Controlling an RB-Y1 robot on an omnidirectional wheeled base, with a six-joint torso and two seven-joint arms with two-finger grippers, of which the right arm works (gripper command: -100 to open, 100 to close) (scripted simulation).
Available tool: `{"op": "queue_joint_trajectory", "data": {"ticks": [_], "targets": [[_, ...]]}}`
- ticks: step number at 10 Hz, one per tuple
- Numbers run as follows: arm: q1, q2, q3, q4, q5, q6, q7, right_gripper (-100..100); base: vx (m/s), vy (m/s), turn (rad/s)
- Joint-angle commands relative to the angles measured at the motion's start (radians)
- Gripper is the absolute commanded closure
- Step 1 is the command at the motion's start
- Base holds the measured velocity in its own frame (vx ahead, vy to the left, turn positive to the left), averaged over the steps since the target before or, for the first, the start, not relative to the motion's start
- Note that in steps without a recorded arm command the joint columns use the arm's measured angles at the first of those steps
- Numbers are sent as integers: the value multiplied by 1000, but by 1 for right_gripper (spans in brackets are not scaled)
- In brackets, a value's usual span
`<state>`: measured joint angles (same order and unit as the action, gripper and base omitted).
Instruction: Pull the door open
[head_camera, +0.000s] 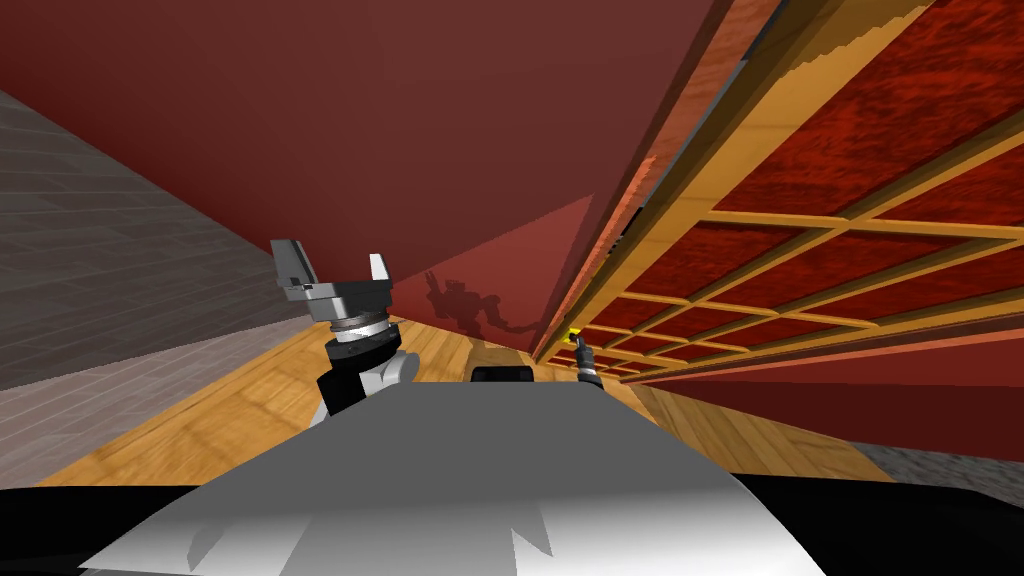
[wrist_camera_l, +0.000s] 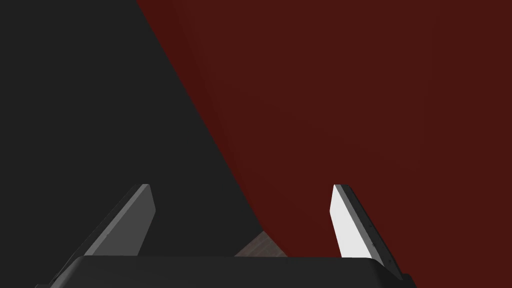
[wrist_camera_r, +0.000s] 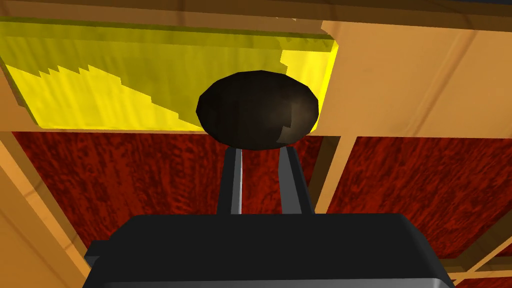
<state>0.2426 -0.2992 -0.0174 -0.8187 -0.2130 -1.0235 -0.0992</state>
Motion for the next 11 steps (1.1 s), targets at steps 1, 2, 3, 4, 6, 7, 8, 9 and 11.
{"op": "queue_joint_trajectory", "data": {"ticks": [1,2,3,4,6,7,8,9,11], "targets": [[-7,12,37,-27,-23,-1,-50,100,-59,-17,60],[-7,12,37,-27,-23,-1,-67,100,-41,-23,30],[-9,10,51,-31,-44,3,-101,100,-37,-22,40],[-9,10,51,-31,-44,3,-109,100,-32,-18,26],[-11,8,65,-35,-65,8,-150,100,-37,-16,48],[-14,7,80,-40,-86,12,-189,100,-36,-12,14],[-14,7,80,-40,-86,12,-192,100,-20,-12,23],[-12,5,57,-14,-94,33,-224,-100,-48,-48,15],[-18,13,52,-15,-97,40,-266,-100,-94,-27,41]]}}
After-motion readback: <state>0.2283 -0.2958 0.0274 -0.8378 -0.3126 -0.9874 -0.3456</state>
